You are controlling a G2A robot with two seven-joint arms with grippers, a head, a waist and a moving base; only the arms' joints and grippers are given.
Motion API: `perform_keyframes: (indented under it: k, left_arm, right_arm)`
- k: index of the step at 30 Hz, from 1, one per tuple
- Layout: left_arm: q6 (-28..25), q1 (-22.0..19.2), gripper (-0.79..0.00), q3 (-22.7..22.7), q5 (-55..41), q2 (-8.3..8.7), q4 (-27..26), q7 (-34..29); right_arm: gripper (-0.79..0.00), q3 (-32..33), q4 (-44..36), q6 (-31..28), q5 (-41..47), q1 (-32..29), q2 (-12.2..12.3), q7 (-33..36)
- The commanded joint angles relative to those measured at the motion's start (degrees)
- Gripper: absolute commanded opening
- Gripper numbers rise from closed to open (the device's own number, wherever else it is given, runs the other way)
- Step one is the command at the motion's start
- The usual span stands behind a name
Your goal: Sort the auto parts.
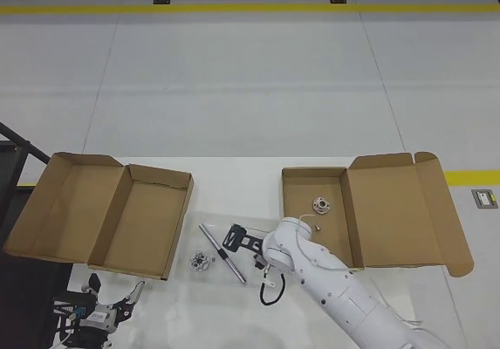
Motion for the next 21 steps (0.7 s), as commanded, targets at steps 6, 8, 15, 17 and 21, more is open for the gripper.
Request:
perform_keyframes:
  k: [6,8,15,17,21]
  left_arm:
    - [0.00,0.00,0.000,0.00,0.00,0.00,0.00,0.00]
    - [0.00,0.00,0.000,0.00,0.00,0.00,0.00,0.00]
    - [0.00,0.00,0.000,0.00,0.00,0.00,0.00,0.00]
    - [0.00,0.00,0.000,0.00,0.00,0.00,0.00,0.00]
    - [0.00,0.00,0.000,0.00,0.00,0.00,0.00,0.00]
  right_arm:
    - [-0.529,-0.93,3.64,0.16,0.51,1.50,-1.17,-0.75]
    - [-0.579,-1.14,4.31,0.00,0.60,1.83,-1.45,-0.94]
    - [-0.785,-1.08,6.25,-0.29,0.90,2.74,-2.07,-1.61]
    - [-0.785,-0.68,6.36,-0.60,1.32,2.88,-2.10,-2.15]
    - [-0.785,1.35,5.25,-1.34,2.36,2.87,-1.58,-4.92]
